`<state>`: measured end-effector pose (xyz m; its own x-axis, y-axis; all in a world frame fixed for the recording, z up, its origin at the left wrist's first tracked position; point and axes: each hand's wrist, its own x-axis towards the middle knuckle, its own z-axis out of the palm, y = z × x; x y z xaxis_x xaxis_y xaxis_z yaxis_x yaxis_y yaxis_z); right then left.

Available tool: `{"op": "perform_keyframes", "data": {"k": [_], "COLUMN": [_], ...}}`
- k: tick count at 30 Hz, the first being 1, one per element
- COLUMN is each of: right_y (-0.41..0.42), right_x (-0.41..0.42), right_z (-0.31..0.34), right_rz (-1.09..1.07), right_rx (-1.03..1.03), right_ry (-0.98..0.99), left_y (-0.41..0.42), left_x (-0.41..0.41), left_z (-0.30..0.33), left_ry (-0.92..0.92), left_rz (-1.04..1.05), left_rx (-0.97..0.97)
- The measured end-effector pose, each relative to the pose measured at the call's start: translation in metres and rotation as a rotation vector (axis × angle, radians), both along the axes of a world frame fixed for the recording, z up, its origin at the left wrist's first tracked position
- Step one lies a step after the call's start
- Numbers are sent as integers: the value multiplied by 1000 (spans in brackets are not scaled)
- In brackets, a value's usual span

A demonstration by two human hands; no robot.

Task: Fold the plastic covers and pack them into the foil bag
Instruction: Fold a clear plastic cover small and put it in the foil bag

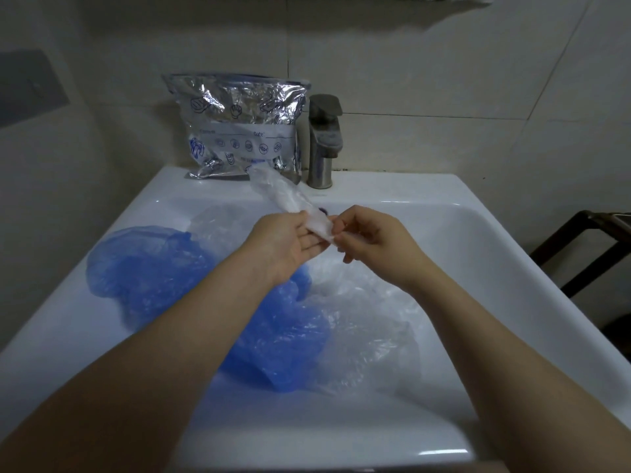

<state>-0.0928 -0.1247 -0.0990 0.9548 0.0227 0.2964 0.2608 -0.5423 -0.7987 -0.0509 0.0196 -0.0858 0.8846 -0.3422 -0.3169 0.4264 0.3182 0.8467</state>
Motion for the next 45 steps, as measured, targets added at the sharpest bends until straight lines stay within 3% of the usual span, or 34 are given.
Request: {"op": "perform_keyframes", "data": {"k": [4, 8, 15, 18, 24, 31, 33, 36, 40, 45], "right_y": [0, 4, 4, 4, 5, 5, 6, 1, -8, -4], "right_x": [0, 2, -2, -3, -5, -1, 1, 1, 4, 5], "right_z": [-3, -7, 0, 2, 3, 0, -2, 0, -4, -4], "right_rz": [17, -2, 213, 127, -16, -159, -158, -34, 41, -42], "right_rx": [-35, -29, -161, -52, 210, 299, 197, -126, -469, -471], "right_ry": [73, 97, 146, 86, 166, 212, 133, -101, -192, -351], "left_y": [2, -4, 2, -1, -6, -8, -7, -4, -1, -3], "left_x": [0, -4, 7, 1, -7, -10, -10, -9, -8, -10], "left_z": [3, -4, -8, -6, -6, -4, -6, -5, -1, -1], "left_ry": [48, -57, -87, -106, -180, -170, -166, -122, -43, -20], "left_rz": [6, -23, 23, -21, -103, -141, -119, -113, -92, -115], "left_rx": [-84, 58, 96, 77, 89, 141, 176, 141, 89, 102]}}
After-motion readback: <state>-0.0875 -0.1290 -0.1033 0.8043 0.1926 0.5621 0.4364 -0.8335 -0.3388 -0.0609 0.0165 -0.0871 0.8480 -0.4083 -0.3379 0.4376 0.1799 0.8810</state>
